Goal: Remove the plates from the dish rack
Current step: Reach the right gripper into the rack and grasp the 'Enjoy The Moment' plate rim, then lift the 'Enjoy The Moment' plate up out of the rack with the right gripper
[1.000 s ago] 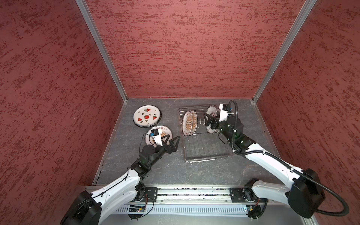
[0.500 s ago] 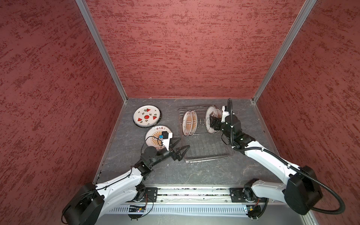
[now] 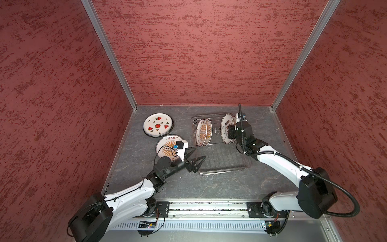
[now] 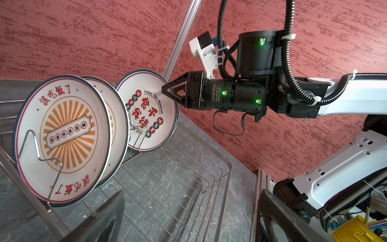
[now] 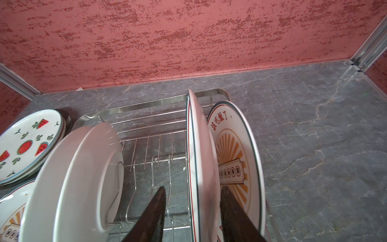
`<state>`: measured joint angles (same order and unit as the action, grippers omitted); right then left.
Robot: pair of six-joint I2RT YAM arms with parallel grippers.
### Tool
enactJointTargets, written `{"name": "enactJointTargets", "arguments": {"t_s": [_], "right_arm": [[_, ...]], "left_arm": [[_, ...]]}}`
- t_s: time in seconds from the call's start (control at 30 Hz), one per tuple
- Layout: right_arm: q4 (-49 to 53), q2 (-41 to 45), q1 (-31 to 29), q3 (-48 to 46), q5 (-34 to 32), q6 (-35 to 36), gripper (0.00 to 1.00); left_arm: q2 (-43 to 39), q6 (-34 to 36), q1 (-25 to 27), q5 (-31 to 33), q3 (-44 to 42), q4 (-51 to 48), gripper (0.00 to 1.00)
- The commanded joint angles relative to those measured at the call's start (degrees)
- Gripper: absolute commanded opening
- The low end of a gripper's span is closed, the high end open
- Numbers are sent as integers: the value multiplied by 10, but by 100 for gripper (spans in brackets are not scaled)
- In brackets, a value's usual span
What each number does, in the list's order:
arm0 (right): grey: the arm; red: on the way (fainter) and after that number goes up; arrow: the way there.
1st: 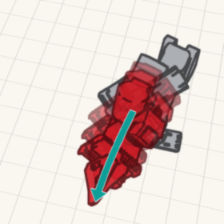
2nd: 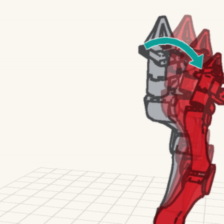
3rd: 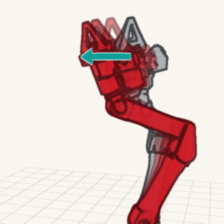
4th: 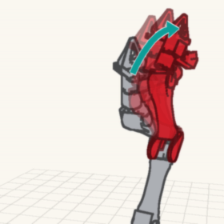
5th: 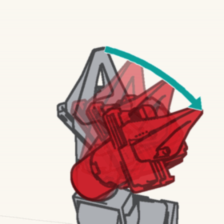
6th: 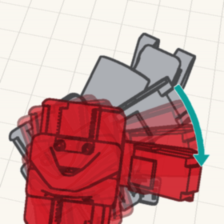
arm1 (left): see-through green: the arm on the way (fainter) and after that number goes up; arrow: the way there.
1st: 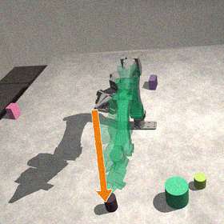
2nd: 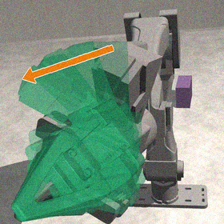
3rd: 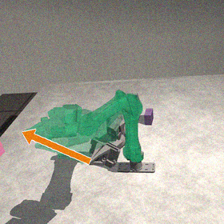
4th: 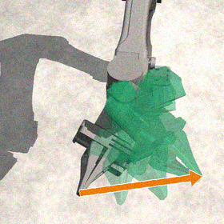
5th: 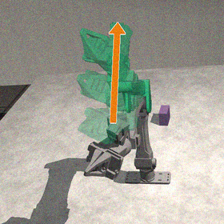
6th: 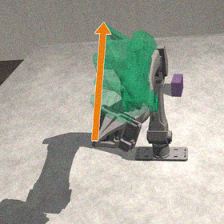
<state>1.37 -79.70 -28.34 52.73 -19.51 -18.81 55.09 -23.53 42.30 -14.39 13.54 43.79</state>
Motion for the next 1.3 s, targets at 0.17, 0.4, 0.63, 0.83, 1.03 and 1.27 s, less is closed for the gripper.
{"name": "enactJointTargets", "arguments": {"t_s": [0.17, 0.4, 0.63, 0.83, 1.03, 1.27], "right_arm": [[27, -53, -16, 52, -81, 2, 24], [50, -88, -30, 79, -146, -1, 14], [48, -93, -47, 95, -178, 9, 9], [45, -92, -58, 111, -200, 26, 3], [41, -77, -70, 123, -229, 50, 1], [33, -44, -75, 117, -259, 74, 0]], "left_arm": [[11, 8, 3, 24, 14, 7, 99], [9, 5, 3, 40, 12, 5, 100], [9, 3, 3, 65, 16, -6, 99], [18, 7, 3, 68, 17, -3, 99], [21, 8, 3, 87, 20, -11, 99], [14, 8, 2, 107, 16, -11, 99]]}}
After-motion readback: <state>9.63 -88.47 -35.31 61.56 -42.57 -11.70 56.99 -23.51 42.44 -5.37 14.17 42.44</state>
